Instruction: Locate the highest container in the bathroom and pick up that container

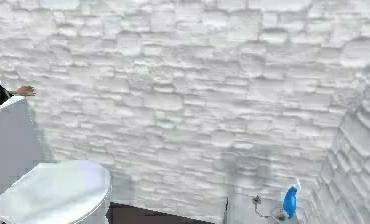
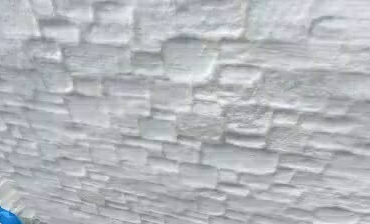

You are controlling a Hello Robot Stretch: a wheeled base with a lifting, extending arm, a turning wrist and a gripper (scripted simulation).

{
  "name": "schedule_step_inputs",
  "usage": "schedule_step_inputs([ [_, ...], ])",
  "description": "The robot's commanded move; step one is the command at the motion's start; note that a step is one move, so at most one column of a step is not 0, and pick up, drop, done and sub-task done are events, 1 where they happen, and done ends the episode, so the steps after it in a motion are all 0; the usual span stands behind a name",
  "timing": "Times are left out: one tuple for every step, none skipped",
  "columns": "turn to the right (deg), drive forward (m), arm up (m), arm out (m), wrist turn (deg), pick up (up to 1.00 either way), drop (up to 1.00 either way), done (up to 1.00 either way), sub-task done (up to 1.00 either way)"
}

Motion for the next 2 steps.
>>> schedule_step_inputs([
  [-45.0, 0.0, 0.0, 0.0, 0.0, 0.0, 0.0, 0.0, 0.0],
  [45.0, 0.0, 0.0, 0.0, 0.0, 0.0, 0.0, 0.0, 0.0],
])
